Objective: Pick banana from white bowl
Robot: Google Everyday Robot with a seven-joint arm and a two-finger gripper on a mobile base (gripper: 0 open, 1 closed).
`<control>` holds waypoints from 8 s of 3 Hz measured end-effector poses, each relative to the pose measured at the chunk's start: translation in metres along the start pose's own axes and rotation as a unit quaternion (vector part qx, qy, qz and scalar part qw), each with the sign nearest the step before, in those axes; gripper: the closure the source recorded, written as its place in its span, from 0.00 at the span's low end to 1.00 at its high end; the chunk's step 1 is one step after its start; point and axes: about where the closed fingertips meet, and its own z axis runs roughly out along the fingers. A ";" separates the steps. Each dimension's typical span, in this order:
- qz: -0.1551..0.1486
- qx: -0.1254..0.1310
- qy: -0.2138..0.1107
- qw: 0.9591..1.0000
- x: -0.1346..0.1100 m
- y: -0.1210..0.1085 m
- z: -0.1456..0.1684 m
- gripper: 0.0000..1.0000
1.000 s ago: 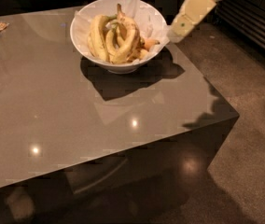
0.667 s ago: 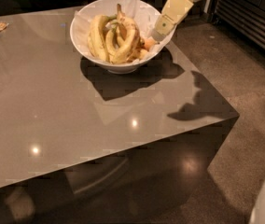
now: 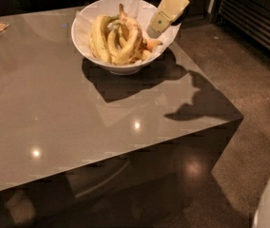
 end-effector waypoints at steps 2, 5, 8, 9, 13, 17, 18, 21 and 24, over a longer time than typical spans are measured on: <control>0.000 -0.003 0.010 1.000 -0.050 -0.004 0.024 0.01; 0.063 -0.009 0.023 0.998 -0.059 -0.041 0.066 0.28; 0.091 0.005 0.048 0.995 -0.059 -0.062 0.098 0.27; 0.092 0.007 0.060 0.994 -0.060 -0.064 0.110 0.24; 0.094 -0.010 0.079 0.992 -0.048 -0.072 0.144 0.64; 0.074 -0.003 0.061 0.995 -0.059 -0.076 0.149 1.00; 0.042 -0.001 0.038 0.998 -0.071 -0.068 0.126 1.00; 0.006 0.001 0.028 1.000 -0.085 -0.040 0.102 1.00; -0.006 0.008 0.064 0.998 -0.082 0.002 0.092 1.00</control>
Offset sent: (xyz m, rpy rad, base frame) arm 0.0443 0.0648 0.0132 -0.0541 0.0663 -0.0050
